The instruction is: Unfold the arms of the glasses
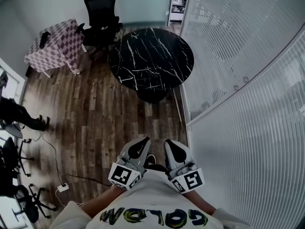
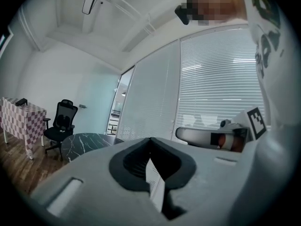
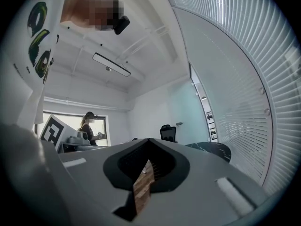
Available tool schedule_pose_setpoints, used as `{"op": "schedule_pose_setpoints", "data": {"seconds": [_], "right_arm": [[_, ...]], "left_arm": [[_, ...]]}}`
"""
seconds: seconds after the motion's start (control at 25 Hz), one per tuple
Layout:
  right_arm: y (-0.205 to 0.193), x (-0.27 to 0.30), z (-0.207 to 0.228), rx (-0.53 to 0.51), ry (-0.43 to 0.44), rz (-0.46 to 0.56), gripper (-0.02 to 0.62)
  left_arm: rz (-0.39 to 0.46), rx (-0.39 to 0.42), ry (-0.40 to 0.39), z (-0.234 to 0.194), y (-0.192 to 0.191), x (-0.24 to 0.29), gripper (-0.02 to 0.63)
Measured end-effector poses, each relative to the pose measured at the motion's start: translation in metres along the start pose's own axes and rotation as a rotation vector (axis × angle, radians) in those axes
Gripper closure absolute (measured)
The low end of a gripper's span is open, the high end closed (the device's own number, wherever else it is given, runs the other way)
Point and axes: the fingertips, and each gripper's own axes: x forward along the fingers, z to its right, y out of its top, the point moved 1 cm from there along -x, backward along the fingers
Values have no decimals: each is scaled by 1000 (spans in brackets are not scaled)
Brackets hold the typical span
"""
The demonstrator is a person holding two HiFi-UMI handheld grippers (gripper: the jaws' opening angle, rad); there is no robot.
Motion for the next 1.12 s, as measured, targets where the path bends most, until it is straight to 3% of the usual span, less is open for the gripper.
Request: {"op": "schedule_pose_setpoints", "data": {"seconds": [0.52, 1.12], "right_arm": [[-5, 8, 30, 21, -9, -27, 594], [-10, 102, 53, -8, 17, -59, 594]], "left_arm": [[-1, -9, -3, -6, -1, 31, 604], [23, -35, 19, -88, 11, 78, 604]]}}
